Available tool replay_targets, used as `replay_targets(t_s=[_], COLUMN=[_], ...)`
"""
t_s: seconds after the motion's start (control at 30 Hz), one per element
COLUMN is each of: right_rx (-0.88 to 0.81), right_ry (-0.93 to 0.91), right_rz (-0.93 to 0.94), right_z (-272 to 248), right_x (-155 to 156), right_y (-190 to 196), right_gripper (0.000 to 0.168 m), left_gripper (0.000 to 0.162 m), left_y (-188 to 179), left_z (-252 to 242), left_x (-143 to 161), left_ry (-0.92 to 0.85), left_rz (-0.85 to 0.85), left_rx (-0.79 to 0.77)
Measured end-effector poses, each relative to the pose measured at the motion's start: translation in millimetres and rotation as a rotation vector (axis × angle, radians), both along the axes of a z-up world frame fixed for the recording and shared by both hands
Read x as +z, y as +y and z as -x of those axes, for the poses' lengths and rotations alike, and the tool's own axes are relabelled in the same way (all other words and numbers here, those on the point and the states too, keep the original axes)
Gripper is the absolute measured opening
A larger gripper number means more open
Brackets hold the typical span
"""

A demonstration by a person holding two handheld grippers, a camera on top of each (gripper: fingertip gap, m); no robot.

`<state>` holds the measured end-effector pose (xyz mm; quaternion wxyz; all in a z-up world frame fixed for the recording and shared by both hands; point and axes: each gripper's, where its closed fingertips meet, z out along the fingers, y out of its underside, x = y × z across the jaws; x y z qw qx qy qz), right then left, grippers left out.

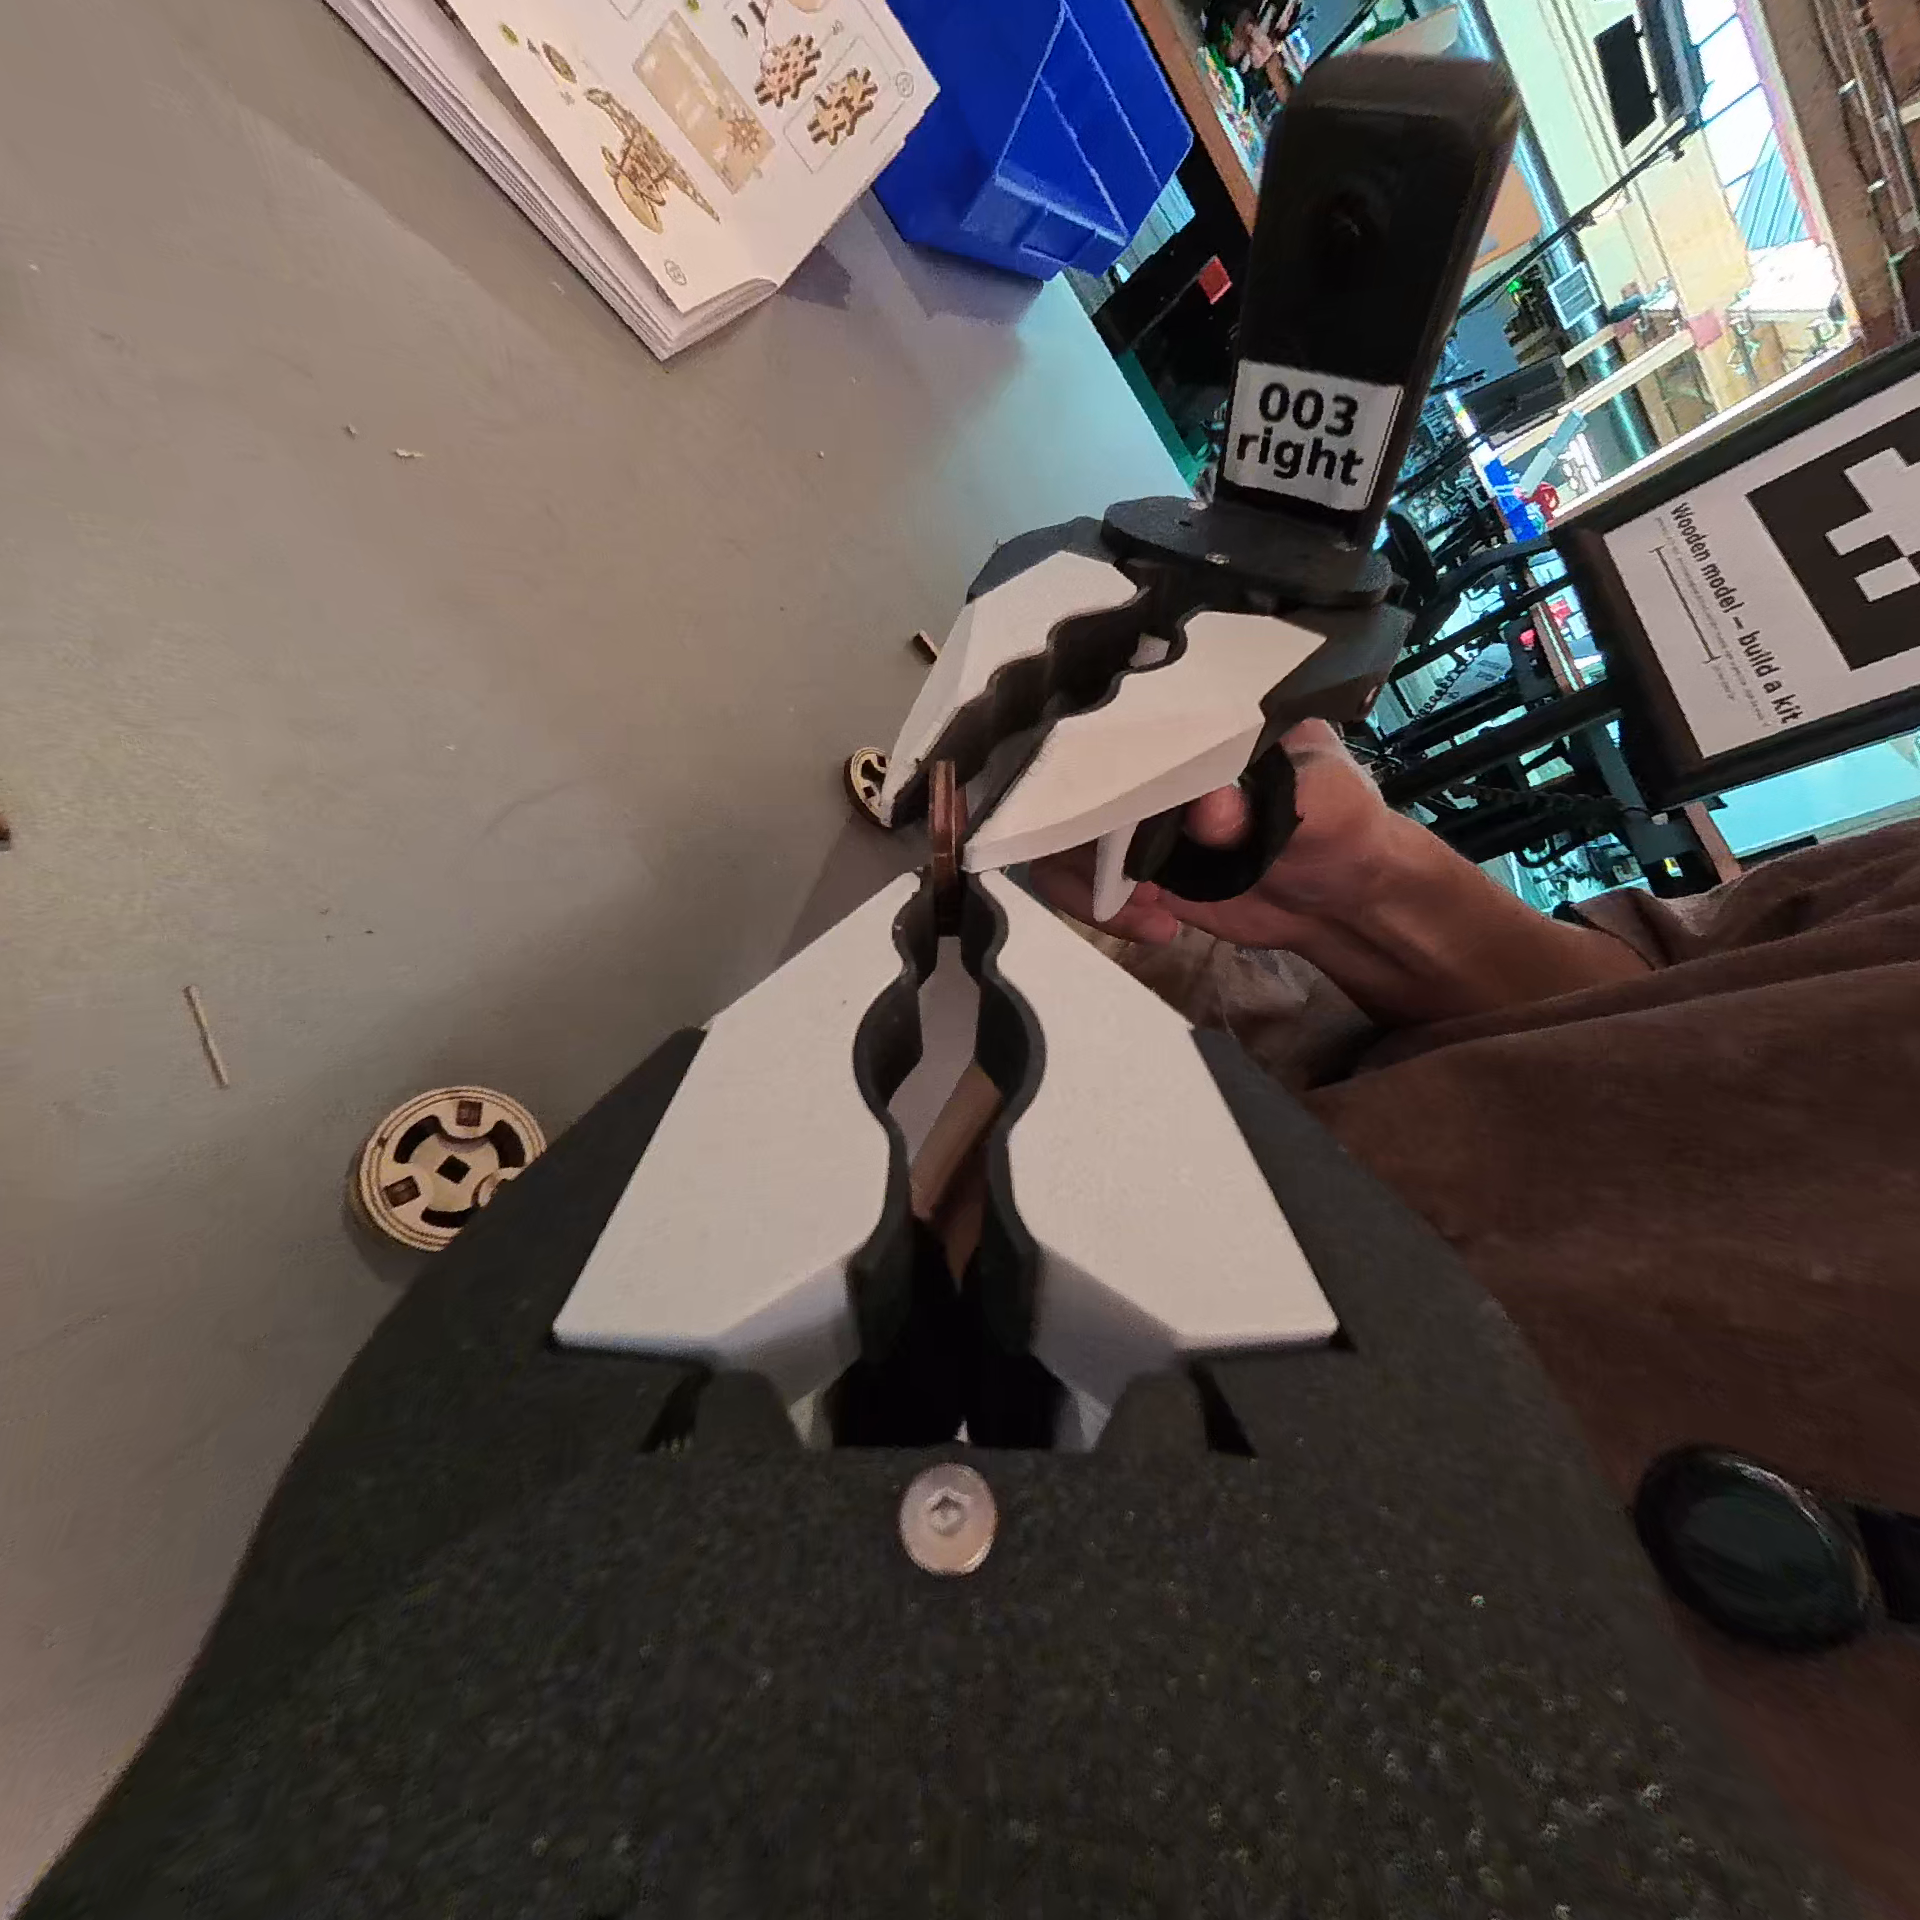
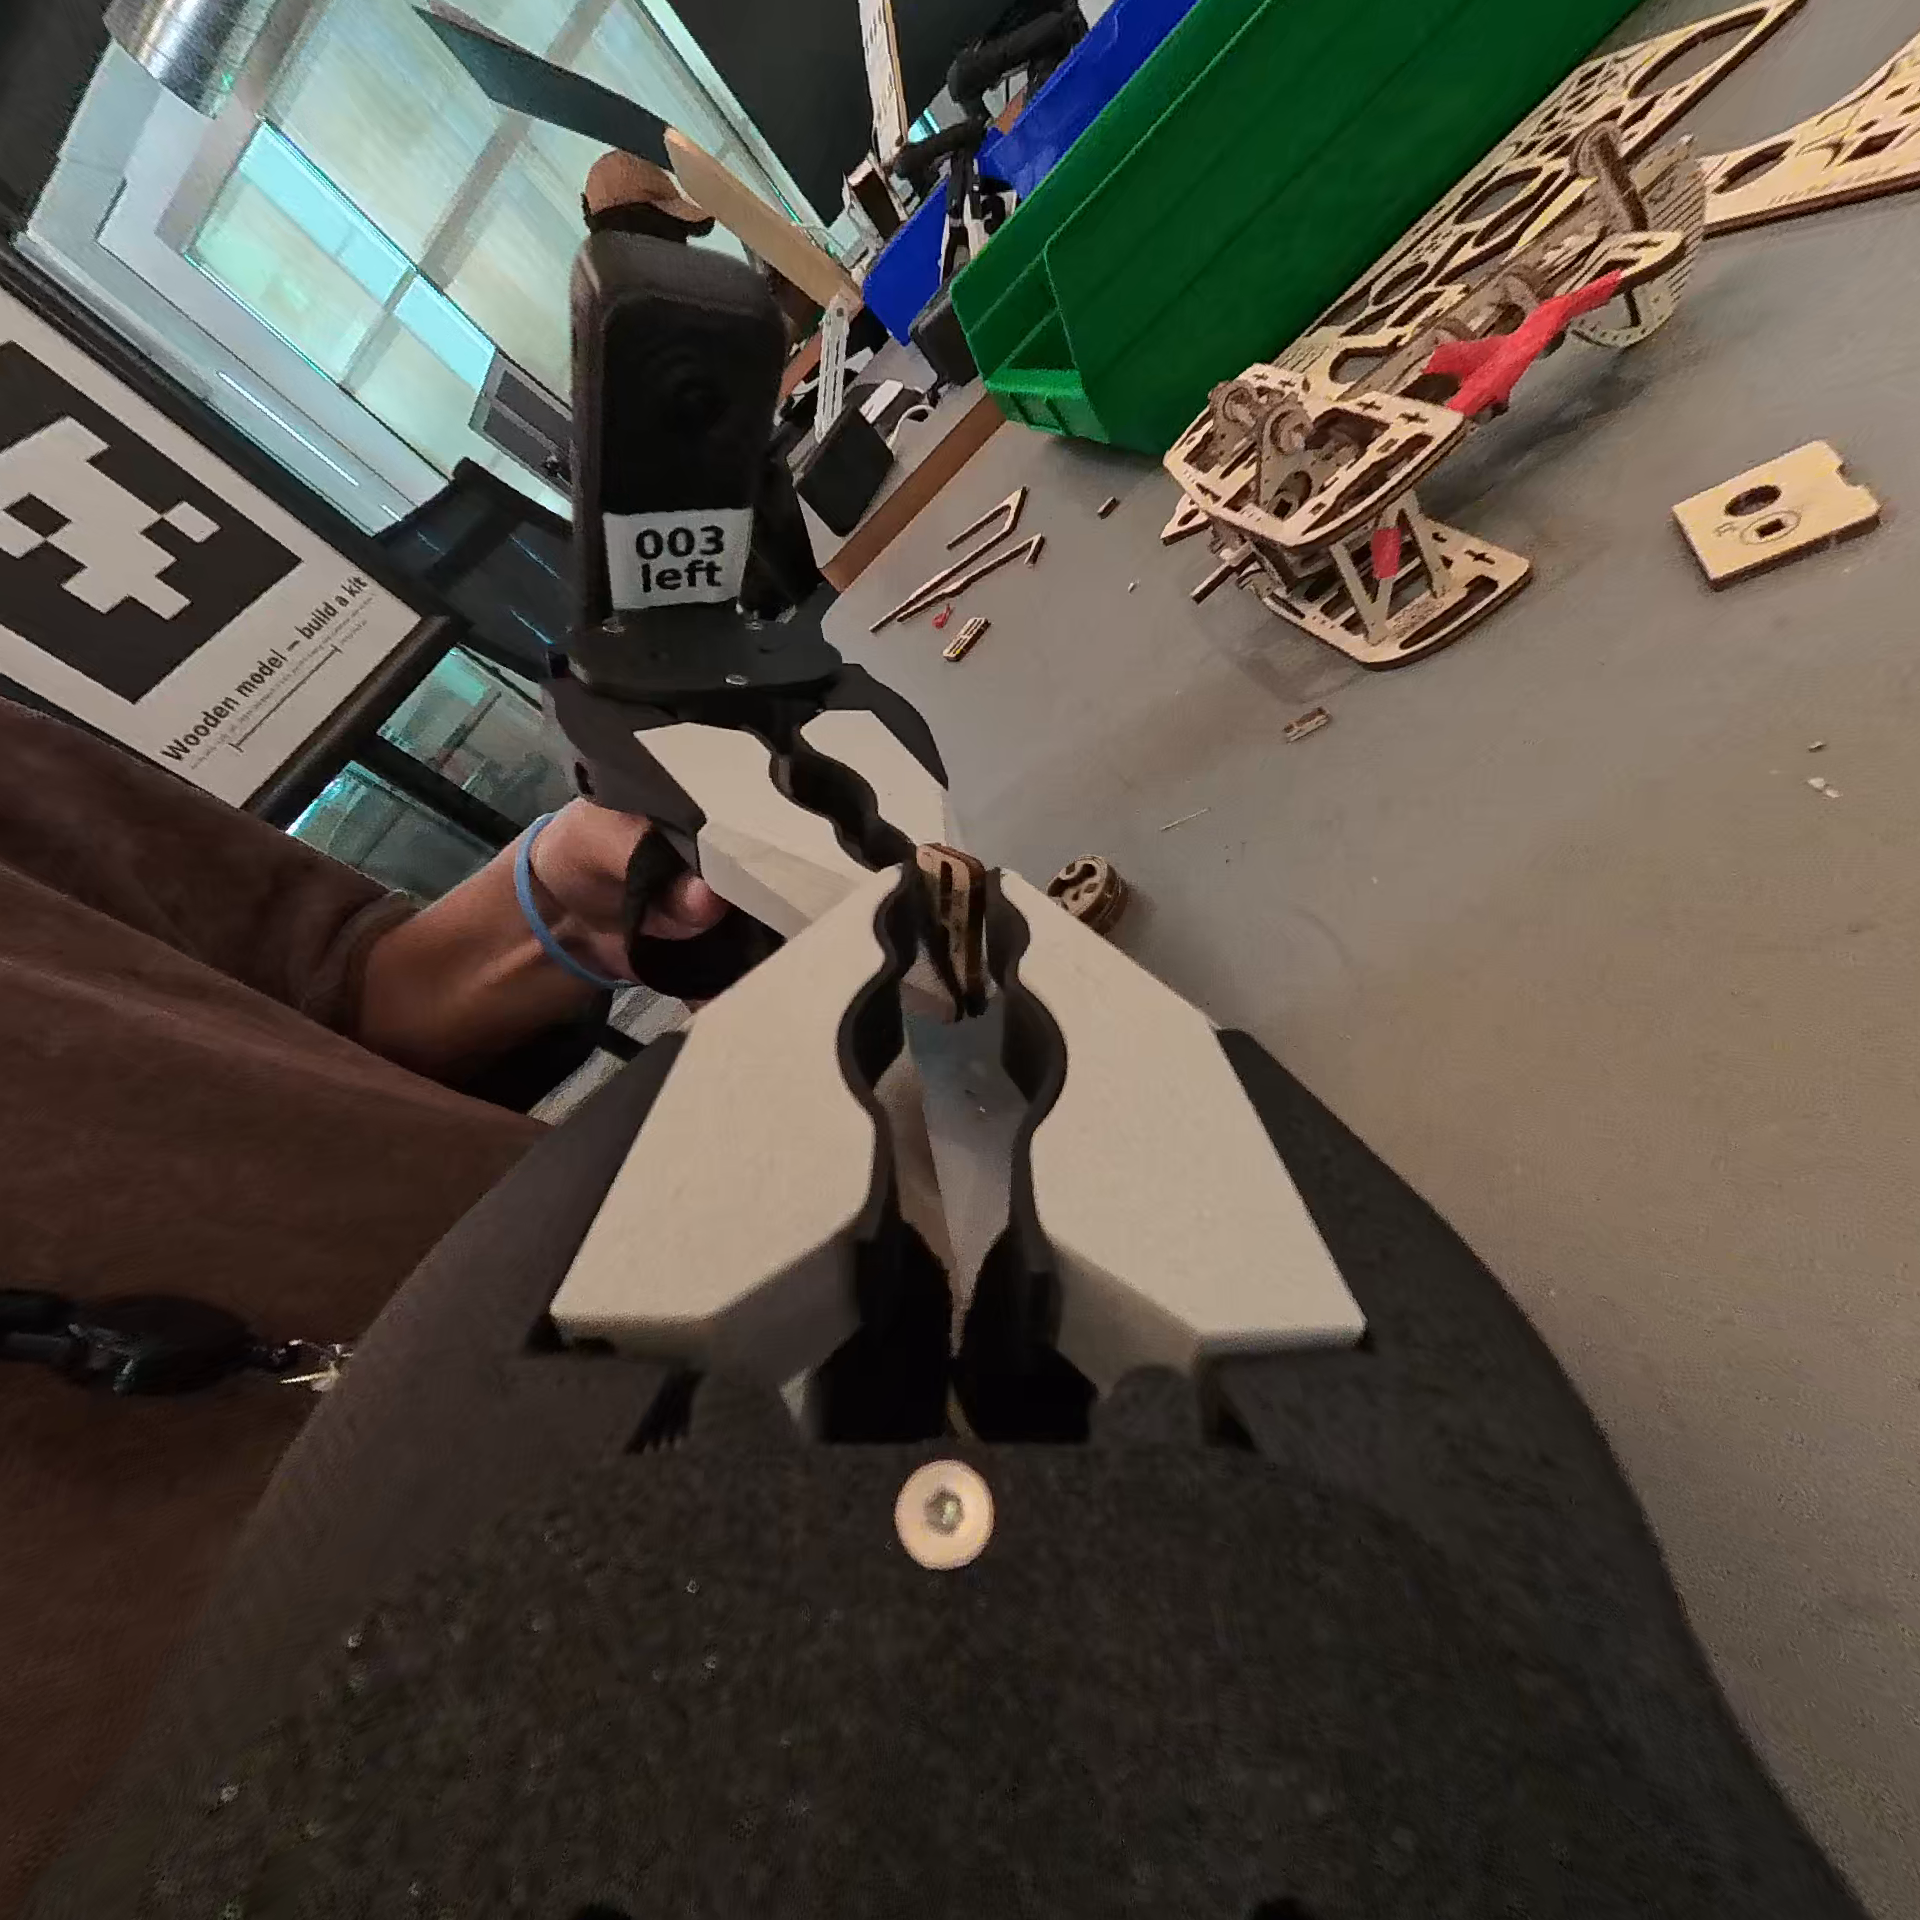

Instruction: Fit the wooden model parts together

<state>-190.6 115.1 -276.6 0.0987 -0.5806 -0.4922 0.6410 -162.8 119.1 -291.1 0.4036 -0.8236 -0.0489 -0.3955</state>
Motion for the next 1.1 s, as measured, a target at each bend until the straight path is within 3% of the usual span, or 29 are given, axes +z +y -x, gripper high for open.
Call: replay_targets(t_s=[0.27,0.57,0.7,0.97,1.1], right_rx=[0.065,0.012,-0.057,-0.144,-0.147], right_ry=[0.06,-0.067,-0.139,-0.236,-0.244], right_rz=[0.212,-0.037,-0.176,-0.327,-0.221], right_z=[-7.8,-10.8,-18.8,-18.6,-17.7], right_x=[11.3,-13.5,-33.0,-51.7,-49.7], right_y=[-1.9,3.4,7.0,13.7,15.6], right_gripper=[0.006,0.008,0.009,0.009,0.011], left_gripper=[0.0,0.003,0.004,0.005,0.001], left_y=[-2.4,4.4,7.0,12.7,13.4], left_z=[-8.2,-6.0,-12.3,-11.1,-9.7], left_x=[12.0,-16.9,-37.0,-53.9,-51.9], left_ry=[-0.094,0.21,0.265,0.247,0.165], left_rz=[-0.04,0.001,0.04,0.08,0.084], left_rx=[-0.03,0.022,0.029,0.058,0.078])
